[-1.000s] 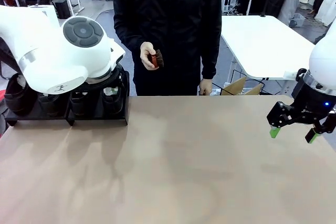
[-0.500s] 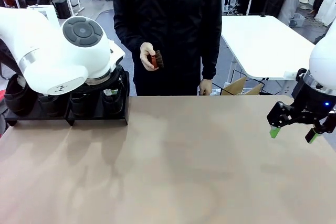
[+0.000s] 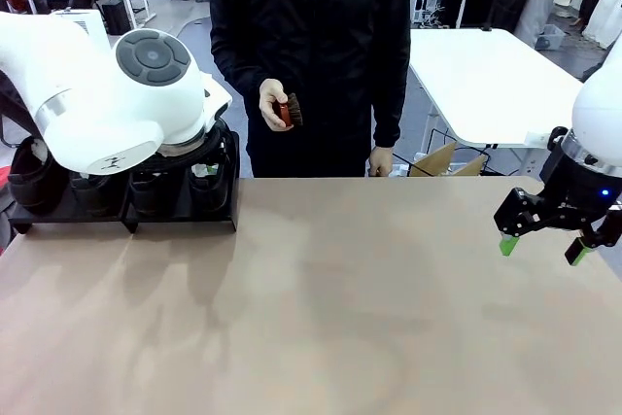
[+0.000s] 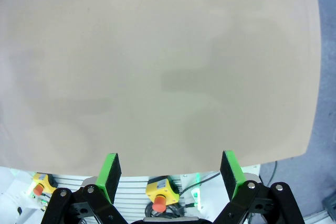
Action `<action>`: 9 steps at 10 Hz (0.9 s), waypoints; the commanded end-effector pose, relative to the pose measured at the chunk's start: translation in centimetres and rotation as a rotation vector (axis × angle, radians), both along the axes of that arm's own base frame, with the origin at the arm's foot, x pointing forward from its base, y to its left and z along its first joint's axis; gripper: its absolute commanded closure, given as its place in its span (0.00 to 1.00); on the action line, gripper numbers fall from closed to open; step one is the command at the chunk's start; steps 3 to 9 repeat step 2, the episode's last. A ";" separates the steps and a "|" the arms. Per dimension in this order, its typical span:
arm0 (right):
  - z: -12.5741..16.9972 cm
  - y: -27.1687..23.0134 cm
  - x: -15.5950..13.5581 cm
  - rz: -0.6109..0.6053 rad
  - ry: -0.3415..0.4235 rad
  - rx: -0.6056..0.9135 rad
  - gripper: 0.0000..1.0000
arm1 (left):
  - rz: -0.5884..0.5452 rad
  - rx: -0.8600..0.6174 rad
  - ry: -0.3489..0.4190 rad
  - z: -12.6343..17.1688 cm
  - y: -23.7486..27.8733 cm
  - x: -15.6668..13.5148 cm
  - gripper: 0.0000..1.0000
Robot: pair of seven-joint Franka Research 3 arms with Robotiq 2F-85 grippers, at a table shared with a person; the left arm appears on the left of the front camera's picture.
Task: Organize the shoes by placing them on the stand.
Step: Place the Shoe from the middle of the table onto the Shoes Stand.
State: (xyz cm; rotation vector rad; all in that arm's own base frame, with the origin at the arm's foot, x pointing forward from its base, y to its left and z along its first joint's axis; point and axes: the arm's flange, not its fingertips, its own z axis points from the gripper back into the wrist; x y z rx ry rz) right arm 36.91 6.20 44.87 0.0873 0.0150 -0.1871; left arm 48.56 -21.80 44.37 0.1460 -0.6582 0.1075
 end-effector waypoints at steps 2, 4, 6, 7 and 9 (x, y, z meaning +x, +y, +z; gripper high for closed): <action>0.1 0.1 0.1 -0.009 -0.006 0.011 0.00 | 0.010 0.000 -0.023 -0.1 0.0 0.2 0.18; 0.1 0.1 0.1 -0.009 -0.006 0.011 0.00 | 0.010 0.000 -0.023 -0.1 0.0 0.2 0.18; 0.1 0.1 0.1 -0.009 -0.006 0.011 0.00 | 0.010 0.000 -0.023 -0.1 0.0 0.2 0.18; 0.1 0.1 0.1 -0.009 -0.006 0.011 0.00 | 0.010 0.000 -0.023 -0.1 0.0 0.2 0.18; 0.1 0.1 0.1 -0.009 -0.006 0.011 0.00 | 0.010 0.000 -0.023 -0.1 0.0 0.2 0.18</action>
